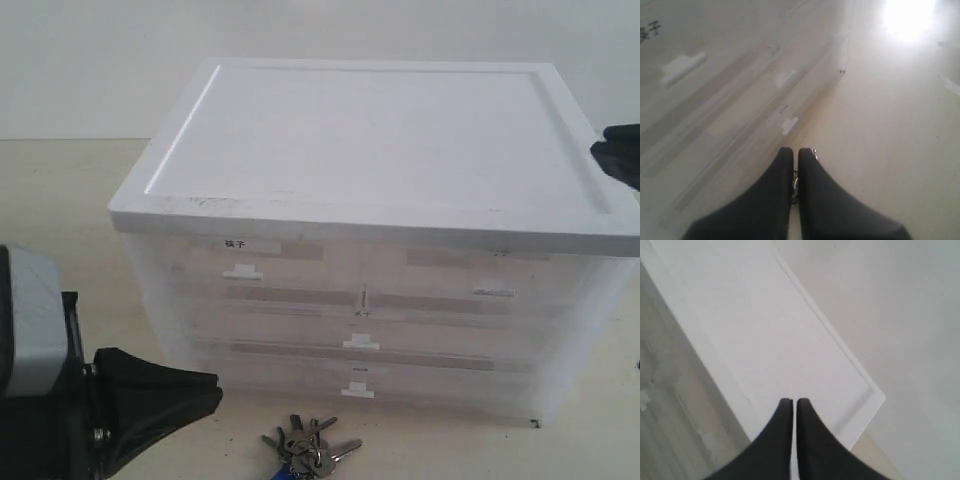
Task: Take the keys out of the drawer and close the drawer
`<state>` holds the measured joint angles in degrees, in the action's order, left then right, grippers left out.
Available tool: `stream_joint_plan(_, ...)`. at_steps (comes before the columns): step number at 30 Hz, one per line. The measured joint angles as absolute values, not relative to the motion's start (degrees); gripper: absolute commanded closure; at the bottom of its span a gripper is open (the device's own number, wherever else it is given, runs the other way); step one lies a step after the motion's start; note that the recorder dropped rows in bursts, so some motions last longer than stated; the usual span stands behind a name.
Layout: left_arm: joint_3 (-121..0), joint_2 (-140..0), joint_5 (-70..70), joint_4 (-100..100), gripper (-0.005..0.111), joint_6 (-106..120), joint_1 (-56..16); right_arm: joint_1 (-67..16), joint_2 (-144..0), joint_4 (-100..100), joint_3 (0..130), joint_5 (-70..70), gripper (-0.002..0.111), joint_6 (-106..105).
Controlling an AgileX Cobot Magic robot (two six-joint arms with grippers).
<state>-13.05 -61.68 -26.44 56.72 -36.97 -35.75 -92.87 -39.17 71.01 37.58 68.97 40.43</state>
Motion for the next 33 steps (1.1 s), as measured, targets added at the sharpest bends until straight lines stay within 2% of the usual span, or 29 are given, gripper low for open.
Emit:
stream_joint_plan(6,-14.09,-67.93,-22.92,57.84,0.102,-34.36,-45.03,-98.97,-30.90,69.71,37.70,69.21,0.108,39.38)
stream_joint_plan(13,-21.59,-83.30,-15.10,58.05,0.102,-34.85,-55.70,-99.97,-23.77,69.60,38.04,69.59,0.108,39.38)
stream_joint_plan(21,-27.37,-89.83,-12.29,56.70,0.102,-34.85,-56.49,-99.97,-22.26,68.87,37.81,69.81,0.108,39.35)
stream_joint_plan(33,-29.10,-98.31,-8.93,55.46,0.102,-35.22,-56.49,-99.97,-22.26,67.05,37.72,69.92,0.108,39.14)
